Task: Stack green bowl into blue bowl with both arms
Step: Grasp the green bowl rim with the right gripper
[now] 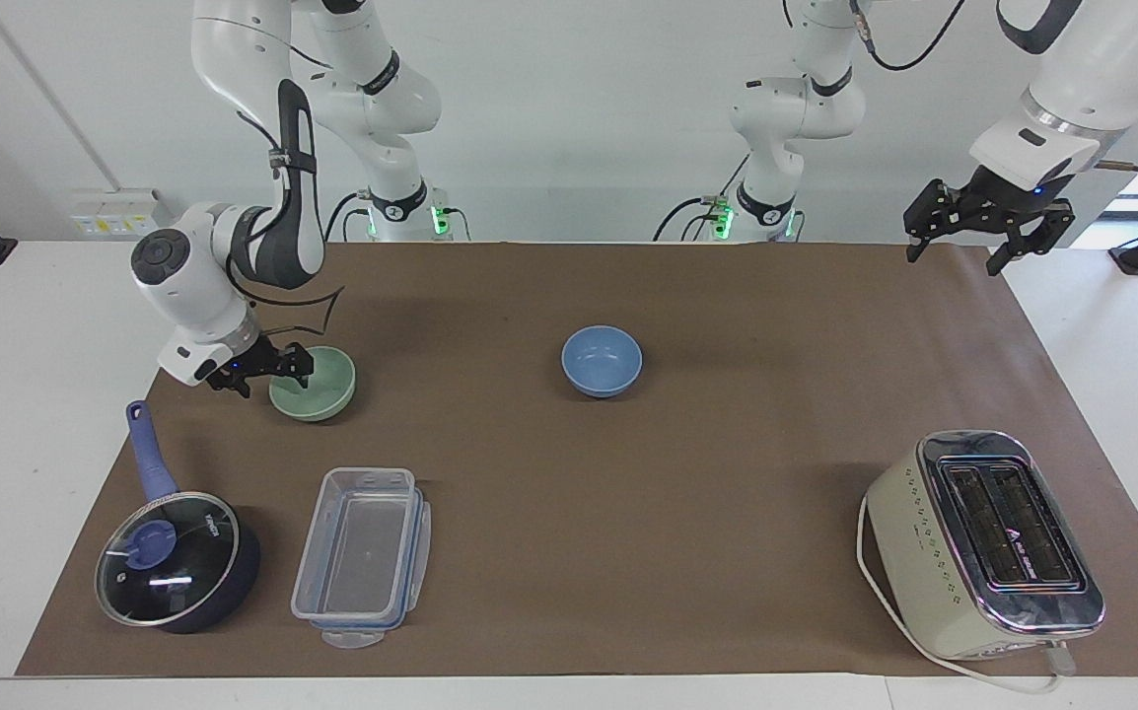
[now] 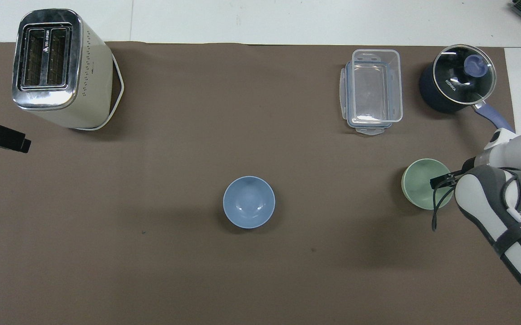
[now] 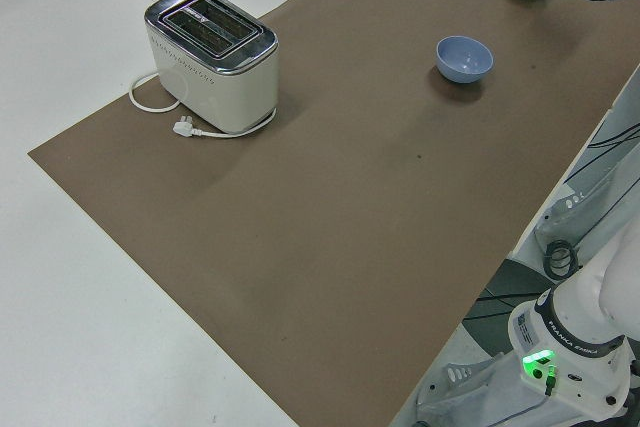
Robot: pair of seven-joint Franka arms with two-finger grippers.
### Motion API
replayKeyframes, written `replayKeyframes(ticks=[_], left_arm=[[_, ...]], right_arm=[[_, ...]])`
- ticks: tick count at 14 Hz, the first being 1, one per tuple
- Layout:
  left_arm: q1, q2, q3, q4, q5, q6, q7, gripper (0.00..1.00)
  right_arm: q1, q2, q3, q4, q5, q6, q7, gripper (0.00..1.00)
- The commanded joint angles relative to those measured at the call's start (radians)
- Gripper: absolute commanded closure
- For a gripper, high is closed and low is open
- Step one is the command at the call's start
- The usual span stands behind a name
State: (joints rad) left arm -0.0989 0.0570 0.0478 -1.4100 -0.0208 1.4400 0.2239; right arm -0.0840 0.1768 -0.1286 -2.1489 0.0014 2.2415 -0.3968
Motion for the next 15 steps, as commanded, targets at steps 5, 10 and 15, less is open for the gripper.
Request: replayKeyframes(ticks=[5, 10, 15], left_arm=[[0.005, -0.091, -0.008, -0.136, 0.018, 0.057, 0.000, 0.00], [0.008, -0.091, -0.008, -0.133, 0.018, 0.053, 0.003, 0.00], [0.008, -0.091, -0.008, -0.133, 0.018, 0.053, 0.003, 0.00]], right_arm=[[-0.005, -0.005, 0.003, -0.008, 0.031, 0.015, -0.033, 0.88], [-0.003, 0.000, 0.004, 0.020, 0.031, -0.006, -0.039, 1.00], [0.004, -0.086, 0.021, 0.141, 0.034, -0.229, -0.048, 1.00]])
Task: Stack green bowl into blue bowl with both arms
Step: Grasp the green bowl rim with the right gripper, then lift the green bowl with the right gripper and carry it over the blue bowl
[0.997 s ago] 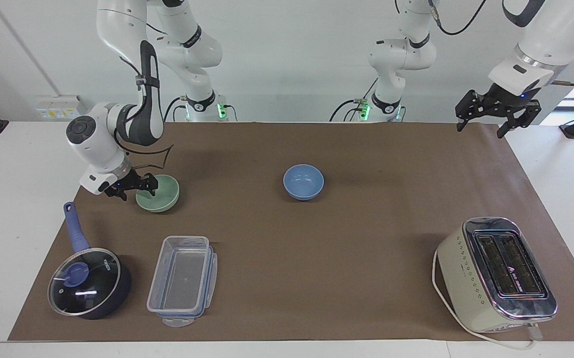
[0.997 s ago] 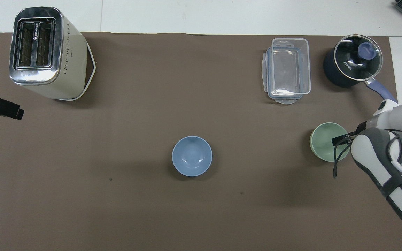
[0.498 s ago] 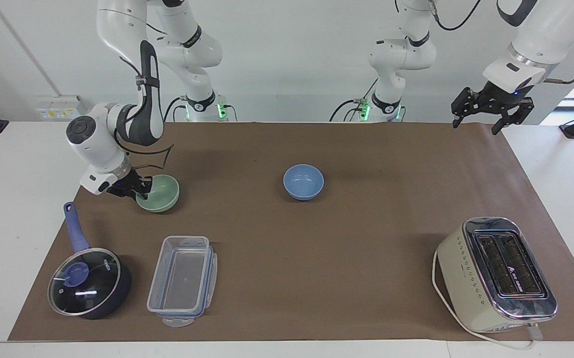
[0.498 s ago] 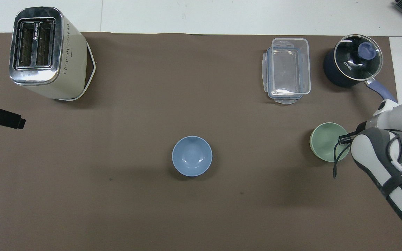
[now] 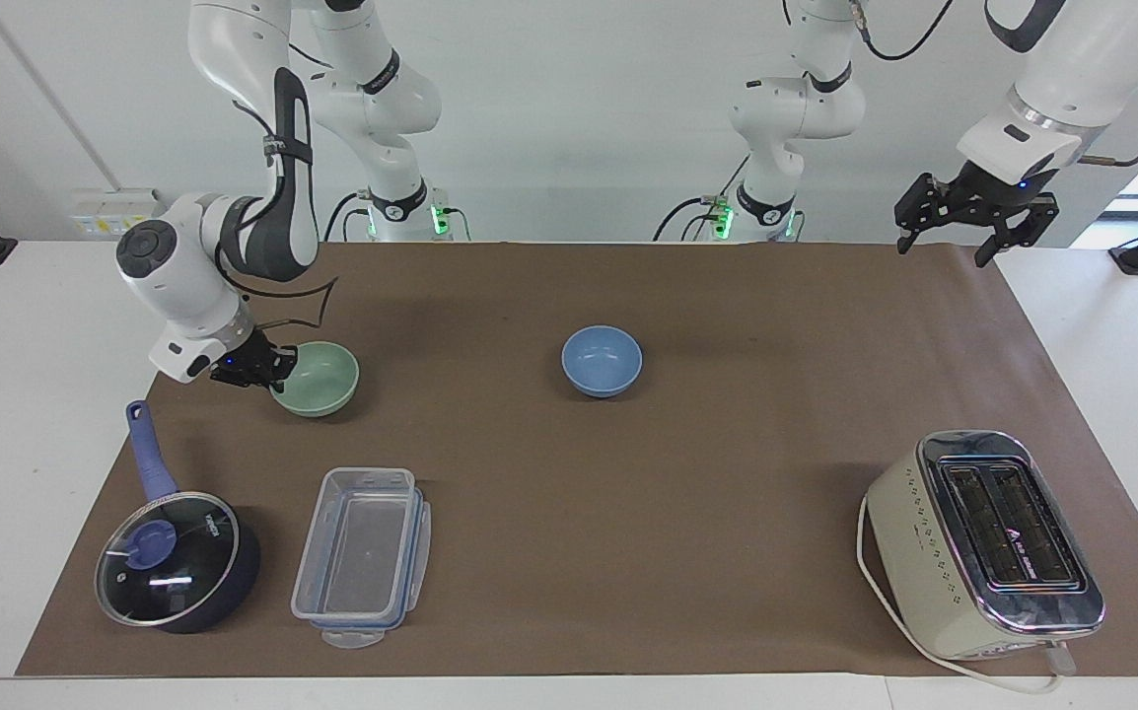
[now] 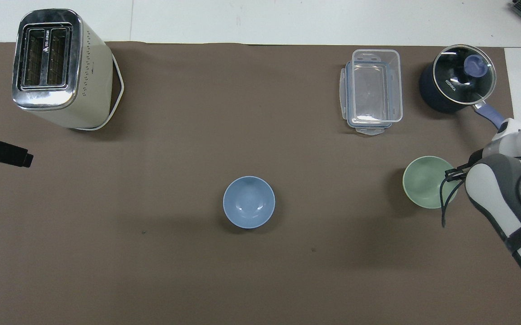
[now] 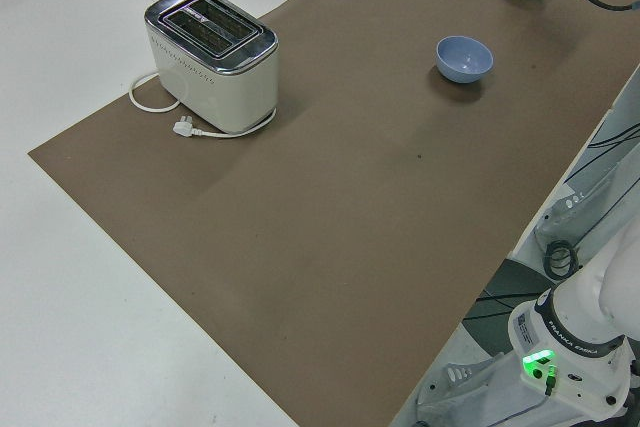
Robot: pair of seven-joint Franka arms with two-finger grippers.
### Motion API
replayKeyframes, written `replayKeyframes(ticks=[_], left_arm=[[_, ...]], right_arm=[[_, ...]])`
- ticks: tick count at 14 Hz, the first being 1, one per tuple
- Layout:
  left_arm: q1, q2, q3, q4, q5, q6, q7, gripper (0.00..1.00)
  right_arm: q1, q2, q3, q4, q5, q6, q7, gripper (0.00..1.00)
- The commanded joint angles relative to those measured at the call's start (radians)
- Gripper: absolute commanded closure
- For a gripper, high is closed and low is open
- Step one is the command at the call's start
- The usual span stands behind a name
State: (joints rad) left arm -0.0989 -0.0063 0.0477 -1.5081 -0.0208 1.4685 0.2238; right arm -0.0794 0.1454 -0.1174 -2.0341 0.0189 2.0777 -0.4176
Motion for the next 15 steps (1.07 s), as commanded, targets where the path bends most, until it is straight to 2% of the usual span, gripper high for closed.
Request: replayKeyframes(ticks=[1, 4, 7, 12, 15], left_arm=[[0.008, -0.027, -0.008, -0.035, 0.018, 0.023, 0.003, 0.00], [0.008, -0.027, -0.008, -0.035, 0.018, 0.023, 0.003, 0.00], [0.008, -0.027, -0.006, -0.035, 0.018, 0.023, 0.003, 0.00], [0.008, -0.027, -0.008, -0.035, 0.018, 0.023, 0.003, 0.00], [0.008, -0.027, -0.006, -0.035, 0.018, 0.023, 0.003, 0.00]], right_arm=[[0.000, -0.078, 0.019, 0.031, 0.018, -0.088, -0.029, 1.00], [0.003, -0.118, 0.035, 0.043, 0.108, -0.145, -0.021, 1.00], [0.013, -0.122, 0.087, 0.052, 0.128, -0.165, 0.054, 1.00], [0.150, -0.122, 0.116, 0.054, 0.128, -0.142, 0.322, 1.00], [0.236, -0.119, 0.116, 0.057, 0.162, -0.100, 0.420, 1.00]])
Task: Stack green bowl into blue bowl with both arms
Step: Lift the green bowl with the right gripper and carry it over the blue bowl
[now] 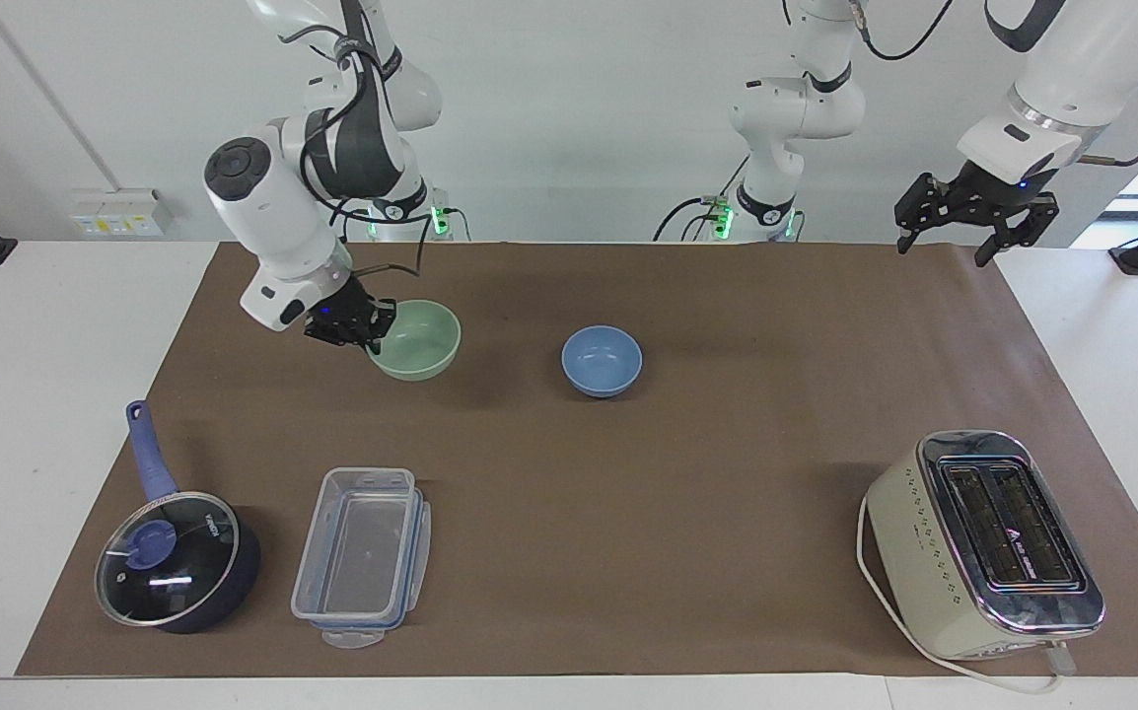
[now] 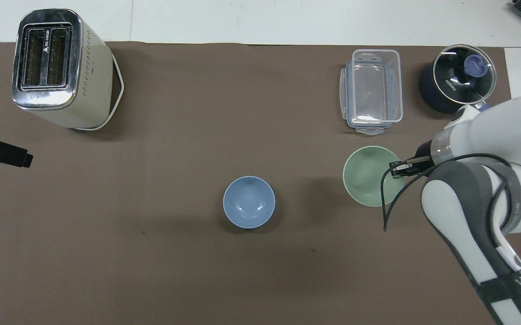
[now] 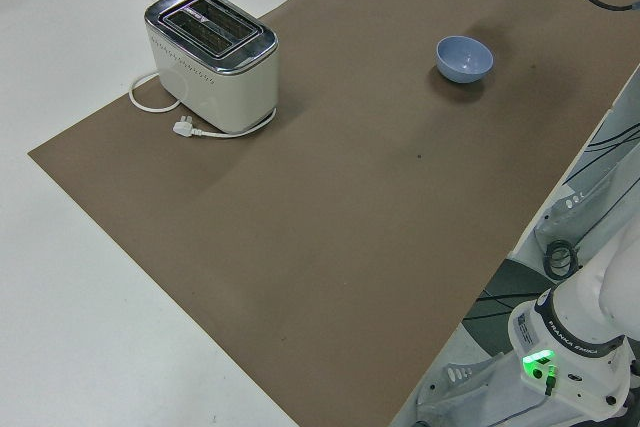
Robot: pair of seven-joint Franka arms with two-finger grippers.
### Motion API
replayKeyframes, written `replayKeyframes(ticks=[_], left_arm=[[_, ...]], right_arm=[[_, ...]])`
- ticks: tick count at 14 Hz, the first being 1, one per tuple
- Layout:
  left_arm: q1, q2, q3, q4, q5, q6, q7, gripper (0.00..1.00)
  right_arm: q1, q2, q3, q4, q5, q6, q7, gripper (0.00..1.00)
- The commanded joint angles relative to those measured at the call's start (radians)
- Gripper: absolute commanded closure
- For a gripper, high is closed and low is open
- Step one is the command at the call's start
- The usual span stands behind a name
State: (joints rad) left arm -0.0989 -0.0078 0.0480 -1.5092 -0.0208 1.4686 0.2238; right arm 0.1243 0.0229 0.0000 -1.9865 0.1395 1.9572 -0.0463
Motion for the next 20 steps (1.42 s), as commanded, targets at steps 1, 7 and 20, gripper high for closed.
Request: replayKeyframes(ticks=[1, 7, 20], left_arm=[[0.008, -0.026, -0.008, -0.034, 0.018, 0.022, 0.003, 0.00], [0.008, -0.026, -0.008, -0.034, 0.018, 0.022, 0.003, 0.00], [0.008, -0.026, -0.007, -0.034, 0.018, 0.022, 0.003, 0.00]], right_arm=[[0.060, 0.005, 0.000, 0.009, 0.090, 0.026, 0.098, 1.00], [0.273, 0.047, 0.000, 0.060, 0.106, 0.066, 0.475, 1.00], [0.423, 0.153, 0.006, 0.022, 0.107, 0.169, 0.619, 1.00]])
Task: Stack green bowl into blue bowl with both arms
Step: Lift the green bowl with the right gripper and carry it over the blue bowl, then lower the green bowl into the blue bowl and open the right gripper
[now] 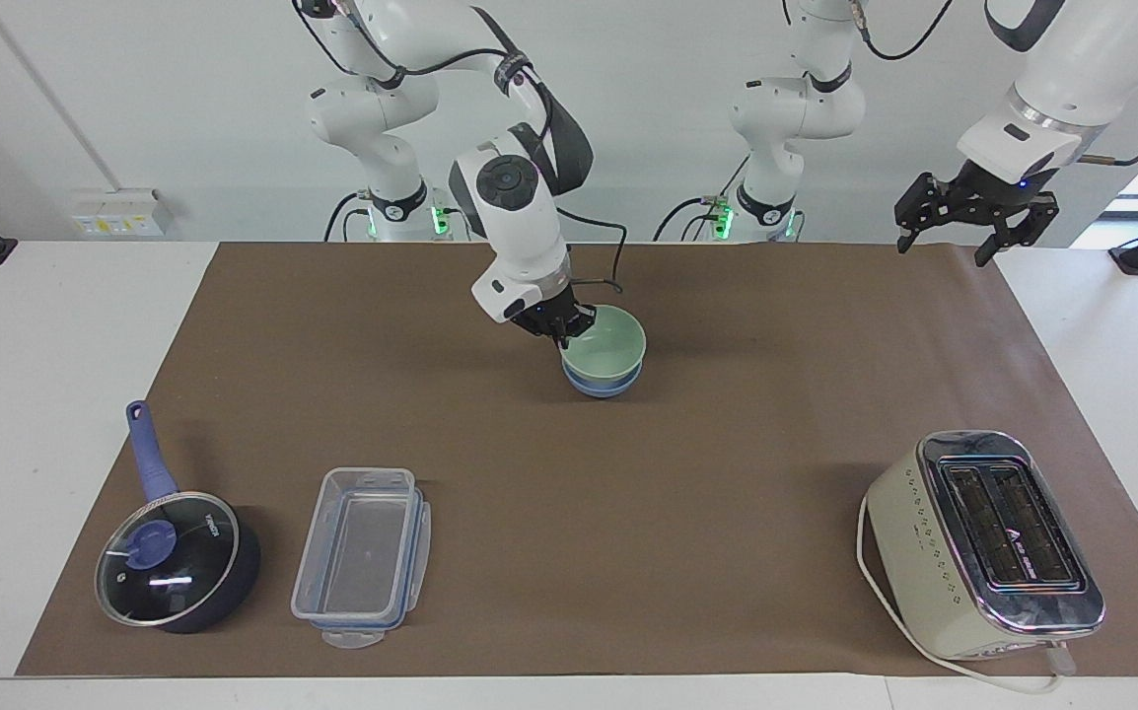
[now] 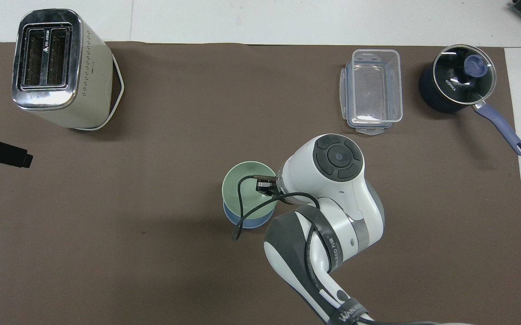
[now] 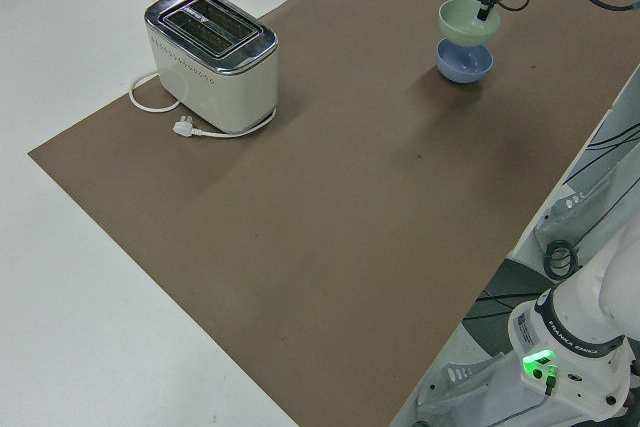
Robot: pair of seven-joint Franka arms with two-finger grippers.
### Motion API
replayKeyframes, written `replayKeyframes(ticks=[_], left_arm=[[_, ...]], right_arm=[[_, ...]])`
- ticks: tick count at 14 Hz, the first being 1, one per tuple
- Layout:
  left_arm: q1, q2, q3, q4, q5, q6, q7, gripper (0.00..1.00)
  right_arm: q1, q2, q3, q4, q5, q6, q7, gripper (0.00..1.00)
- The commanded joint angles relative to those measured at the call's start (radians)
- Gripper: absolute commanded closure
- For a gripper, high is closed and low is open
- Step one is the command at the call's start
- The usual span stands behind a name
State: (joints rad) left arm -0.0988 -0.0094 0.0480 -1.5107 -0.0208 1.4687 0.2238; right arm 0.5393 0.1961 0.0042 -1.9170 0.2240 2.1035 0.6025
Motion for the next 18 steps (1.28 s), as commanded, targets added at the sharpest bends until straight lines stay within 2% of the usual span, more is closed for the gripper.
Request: replayKeyframes(ticks=[1, 9, 18], left_arm=[[0.008, -0.024, -0.007, -0.032, 0.018, 0.022, 0.003, 0.00], [0.008, -0.024, -0.008, -0.032, 0.018, 0.022, 0.003, 0.00], [0.008, -0.024, -0.008, -0.032, 0.018, 0.022, 0.003, 0.00]], right_arm=[[0.013, -0.024, 0.002, -0.062, 0.023, 0.023, -0.036, 1.00], [0.036, 0.008, 0.002, -0.089, 0.023, 0.145, -0.049, 1.00], [0.036, 0.008, 0.002, -0.112, 0.024, 0.153, -0.073, 1.00]])
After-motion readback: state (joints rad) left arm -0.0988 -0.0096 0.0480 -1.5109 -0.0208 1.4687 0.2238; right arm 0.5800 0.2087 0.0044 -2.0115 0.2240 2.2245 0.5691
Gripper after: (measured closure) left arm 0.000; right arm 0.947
